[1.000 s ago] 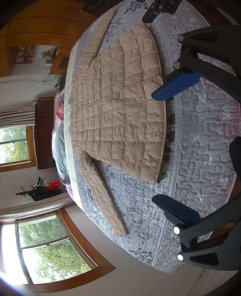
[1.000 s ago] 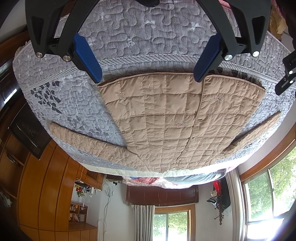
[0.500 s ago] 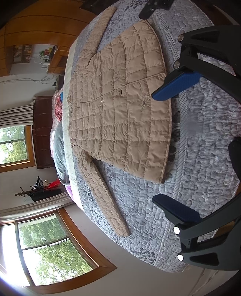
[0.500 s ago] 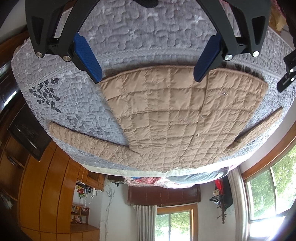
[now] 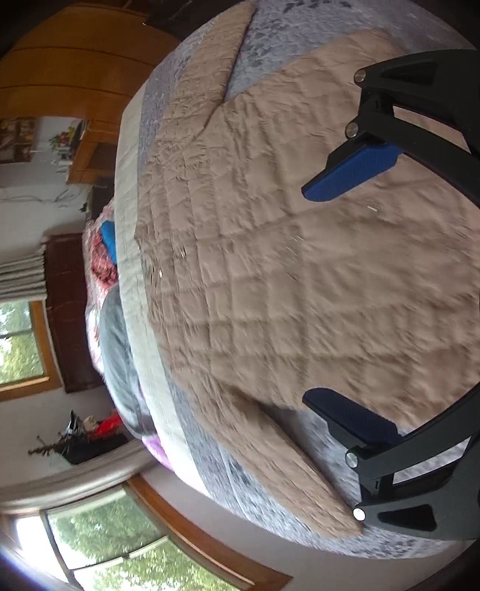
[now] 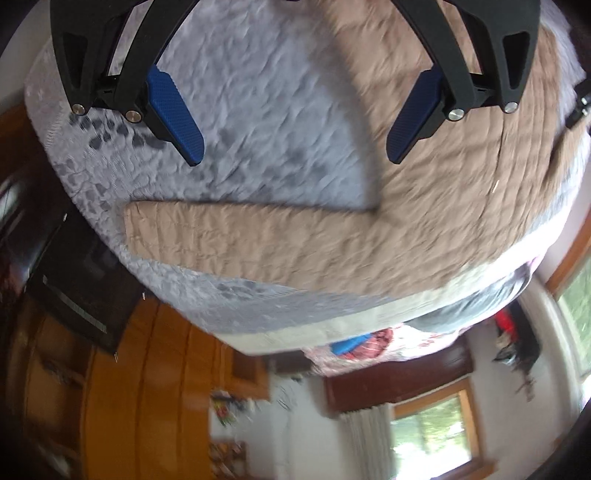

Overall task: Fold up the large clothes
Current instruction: 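Grasp the sleeve cuff with the right tool and fold it across the jacket body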

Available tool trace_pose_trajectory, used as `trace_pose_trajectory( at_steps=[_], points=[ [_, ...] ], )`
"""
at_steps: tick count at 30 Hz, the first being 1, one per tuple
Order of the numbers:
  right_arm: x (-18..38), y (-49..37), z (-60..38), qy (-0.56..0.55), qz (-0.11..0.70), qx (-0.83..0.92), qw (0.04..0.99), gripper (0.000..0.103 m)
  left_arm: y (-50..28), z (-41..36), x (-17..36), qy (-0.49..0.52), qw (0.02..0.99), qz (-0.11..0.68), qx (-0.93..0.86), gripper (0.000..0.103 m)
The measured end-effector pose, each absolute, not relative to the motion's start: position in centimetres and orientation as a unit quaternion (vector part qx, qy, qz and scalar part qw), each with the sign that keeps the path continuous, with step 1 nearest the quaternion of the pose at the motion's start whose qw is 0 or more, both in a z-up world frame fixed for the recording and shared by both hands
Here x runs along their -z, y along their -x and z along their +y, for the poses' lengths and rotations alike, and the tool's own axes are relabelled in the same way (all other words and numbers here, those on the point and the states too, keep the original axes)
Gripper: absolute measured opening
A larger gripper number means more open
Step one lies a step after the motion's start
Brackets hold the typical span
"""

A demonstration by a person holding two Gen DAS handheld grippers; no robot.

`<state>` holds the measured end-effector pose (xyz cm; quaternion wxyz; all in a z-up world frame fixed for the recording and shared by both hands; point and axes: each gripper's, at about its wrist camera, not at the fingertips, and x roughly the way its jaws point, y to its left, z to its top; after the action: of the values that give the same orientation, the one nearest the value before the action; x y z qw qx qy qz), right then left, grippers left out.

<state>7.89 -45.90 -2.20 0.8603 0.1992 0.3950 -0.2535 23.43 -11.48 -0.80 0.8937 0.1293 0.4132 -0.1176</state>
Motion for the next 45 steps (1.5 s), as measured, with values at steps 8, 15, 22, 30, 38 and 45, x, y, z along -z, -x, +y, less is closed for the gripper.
trace_pose_trajectory(
  at_steps=[8, 15, 22, 30, 38, 45],
  points=[
    [6.3, -10.4, -60.6, -0.293, 0.410, 0.276, 0.819, 0.099, -33.3, -21.3, 4.4, -0.123, 0.855, 0.477, 0.160, 0.100],
    [11.4, -10.6, -69.6, -0.346, 0.454, 0.268, 0.776, 0.099, -37.1, -26.2, 7.7, -0.119, 0.835, 0.509, 0.172, 0.100],
    [14.8, -9.5, -73.3, -0.384, 0.467, 0.260, 0.753, 0.094, -39.6, -28.5, 9.8, -0.106, 0.826, 0.527, 0.171, 0.100],
    [16.2, -9.4, -74.3, -0.395, 0.451, 0.271, 0.753, 0.067, -40.6, -29.6, 11.8, -0.089, 0.816, 0.541, 0.183, 0.099],
    [15.2, -8.0, -74.7, -0.420, 0.419, 0.257, 0.763, 0.005, -40.4, -29.4, 12.8, -0.080, 0.820, 0.534, 0.192, 0.099],
    [10.1, -10.6, -70.5, -0.407, 0.356, 0.162, 0.825, 0.004, -39.4, -27.0, 11.4, -0.052, 0.820, 0.525, 0.222, 0.098]
  ],
)
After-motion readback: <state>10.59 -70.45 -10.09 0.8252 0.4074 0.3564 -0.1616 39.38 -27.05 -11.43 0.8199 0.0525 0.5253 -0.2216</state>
